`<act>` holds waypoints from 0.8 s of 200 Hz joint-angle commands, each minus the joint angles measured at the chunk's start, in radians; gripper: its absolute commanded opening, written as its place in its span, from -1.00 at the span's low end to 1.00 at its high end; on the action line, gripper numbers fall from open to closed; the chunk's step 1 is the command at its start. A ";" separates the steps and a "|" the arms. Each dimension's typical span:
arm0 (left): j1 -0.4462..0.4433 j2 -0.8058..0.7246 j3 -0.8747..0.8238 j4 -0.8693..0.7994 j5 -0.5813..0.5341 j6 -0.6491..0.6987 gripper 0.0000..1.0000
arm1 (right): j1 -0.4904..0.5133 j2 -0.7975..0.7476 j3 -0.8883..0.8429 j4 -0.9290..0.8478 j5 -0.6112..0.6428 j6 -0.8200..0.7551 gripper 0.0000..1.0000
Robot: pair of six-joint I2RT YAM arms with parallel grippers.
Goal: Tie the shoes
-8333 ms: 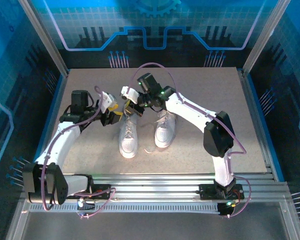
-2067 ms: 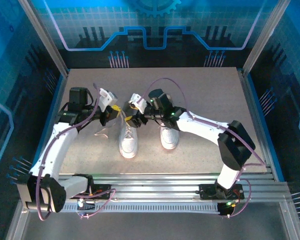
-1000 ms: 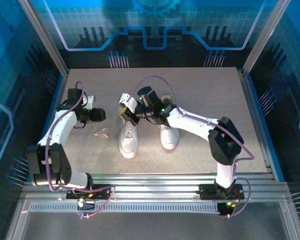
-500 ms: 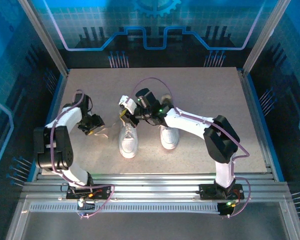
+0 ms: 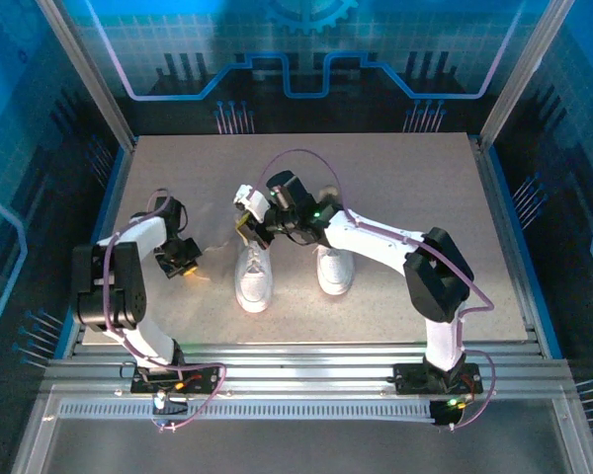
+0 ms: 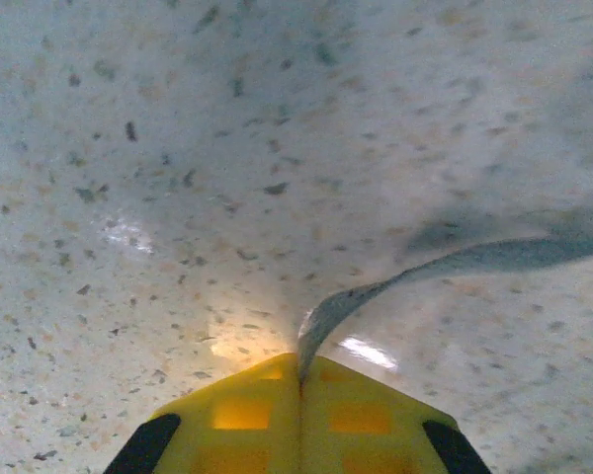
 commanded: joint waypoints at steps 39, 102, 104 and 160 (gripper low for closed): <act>-0.126 -0.518 0.095 -0.044 0.283 0.130 -1.00 | -0.017 0.048 0.109 -0.107 0.031 0.113 -1.00; -0.716 -0.717 -0.098 0.108 -0.031 -0.135 -1.00 | -0.055 0.044 0.150 -0.163 0.031 0.121 -1.00; -0.732 -0.715 -0.102 0.114 -0.040 -0.139 -1.00 | -0.056 0.042 0.150 -0.164 0.030 0.119 -1.00; -0.981 -0.529 -0.086 0.331 -0.108 -0.064 -1.00 | -0.068 0.046 0.160 -0.177 -0.062 0.062 -1.00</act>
